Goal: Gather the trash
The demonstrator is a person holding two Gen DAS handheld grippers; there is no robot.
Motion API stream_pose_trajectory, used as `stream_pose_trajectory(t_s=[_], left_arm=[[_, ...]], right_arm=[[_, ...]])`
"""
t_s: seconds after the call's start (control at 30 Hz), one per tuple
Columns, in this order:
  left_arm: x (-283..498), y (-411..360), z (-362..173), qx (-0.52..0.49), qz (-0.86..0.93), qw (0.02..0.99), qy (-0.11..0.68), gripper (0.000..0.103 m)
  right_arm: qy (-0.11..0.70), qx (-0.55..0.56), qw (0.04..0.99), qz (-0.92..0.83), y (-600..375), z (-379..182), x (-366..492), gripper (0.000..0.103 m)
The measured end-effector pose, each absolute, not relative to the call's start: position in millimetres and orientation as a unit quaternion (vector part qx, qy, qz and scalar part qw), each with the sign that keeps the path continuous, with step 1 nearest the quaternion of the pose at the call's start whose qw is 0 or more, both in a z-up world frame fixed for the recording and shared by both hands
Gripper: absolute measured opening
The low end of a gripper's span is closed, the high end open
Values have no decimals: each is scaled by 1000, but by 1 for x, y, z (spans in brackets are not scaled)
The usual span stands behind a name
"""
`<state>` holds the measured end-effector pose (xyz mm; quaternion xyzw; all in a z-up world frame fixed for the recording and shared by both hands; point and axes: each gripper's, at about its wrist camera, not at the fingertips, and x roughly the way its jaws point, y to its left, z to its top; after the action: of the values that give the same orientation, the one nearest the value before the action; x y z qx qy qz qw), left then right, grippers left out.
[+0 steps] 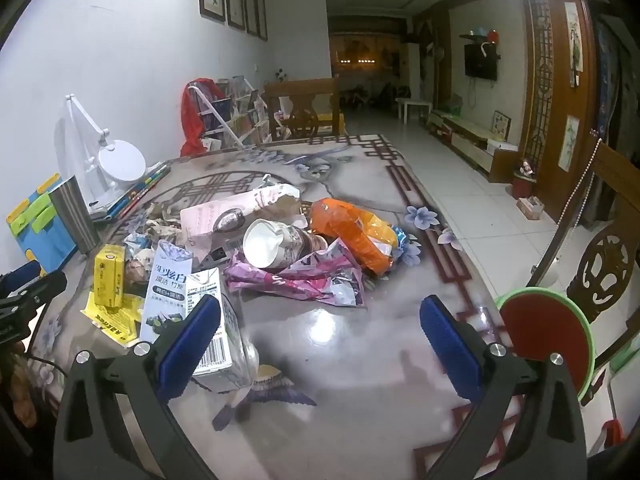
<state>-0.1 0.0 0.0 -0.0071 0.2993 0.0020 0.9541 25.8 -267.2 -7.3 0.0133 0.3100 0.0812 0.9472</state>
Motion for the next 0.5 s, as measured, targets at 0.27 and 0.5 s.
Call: stream_pose_trajectory(t_s=[0.27,0.5], left_arm=[[-1,0,0,-7,2,954,300,98],[0,0,0,-7,2,954,300,98]], right_arm=[[310,13,947,81,-267,-7,26,96],[311,14,947,81,-267,-7,26,96]])
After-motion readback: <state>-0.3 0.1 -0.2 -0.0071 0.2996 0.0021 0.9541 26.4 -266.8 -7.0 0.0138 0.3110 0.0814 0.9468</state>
